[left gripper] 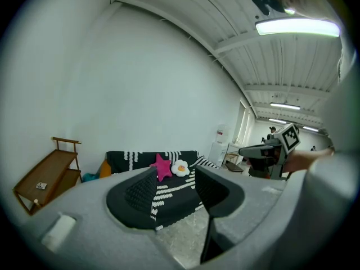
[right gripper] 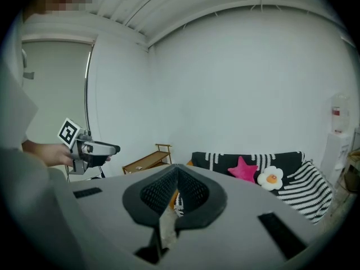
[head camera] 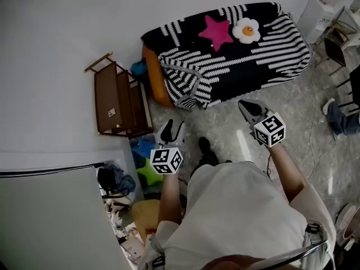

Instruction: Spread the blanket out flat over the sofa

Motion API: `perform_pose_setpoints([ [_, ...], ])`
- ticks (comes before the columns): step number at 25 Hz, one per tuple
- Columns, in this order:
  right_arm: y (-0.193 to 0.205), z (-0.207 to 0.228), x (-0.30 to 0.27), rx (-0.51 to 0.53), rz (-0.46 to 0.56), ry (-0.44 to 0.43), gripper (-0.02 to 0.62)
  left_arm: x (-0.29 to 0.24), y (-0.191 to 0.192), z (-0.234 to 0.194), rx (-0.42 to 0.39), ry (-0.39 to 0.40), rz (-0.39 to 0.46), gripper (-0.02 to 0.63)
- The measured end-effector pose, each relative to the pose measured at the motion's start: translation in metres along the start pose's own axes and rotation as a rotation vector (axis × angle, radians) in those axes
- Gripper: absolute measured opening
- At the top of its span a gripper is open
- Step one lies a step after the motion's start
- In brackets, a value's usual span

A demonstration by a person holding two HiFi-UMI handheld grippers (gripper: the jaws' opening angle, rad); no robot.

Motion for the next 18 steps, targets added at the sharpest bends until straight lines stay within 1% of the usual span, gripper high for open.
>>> perform_pose_setpoints([
  [10,-0.028,-0.008,-0.094,-0.013,-0.017,0.034,0.005,-0.044,-0.023,-0.089,-0.012,0.071,-0.042,0.207],
  [18,-0.038,-0.019,-0.142,-0.016,-0.035,0.059,0.005,-0.06,-0.032,-0.141,-0.011,0.111,-0.046,0.207],
])
Point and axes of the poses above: the fingertips, and each gripper's own axes: x backward along the fingers, z to its right, y out of its underside, the point moved 7 cm from there along x, backward along the fingers, and after that the axes turned 4 degrees about y, right-handed, at the moved point
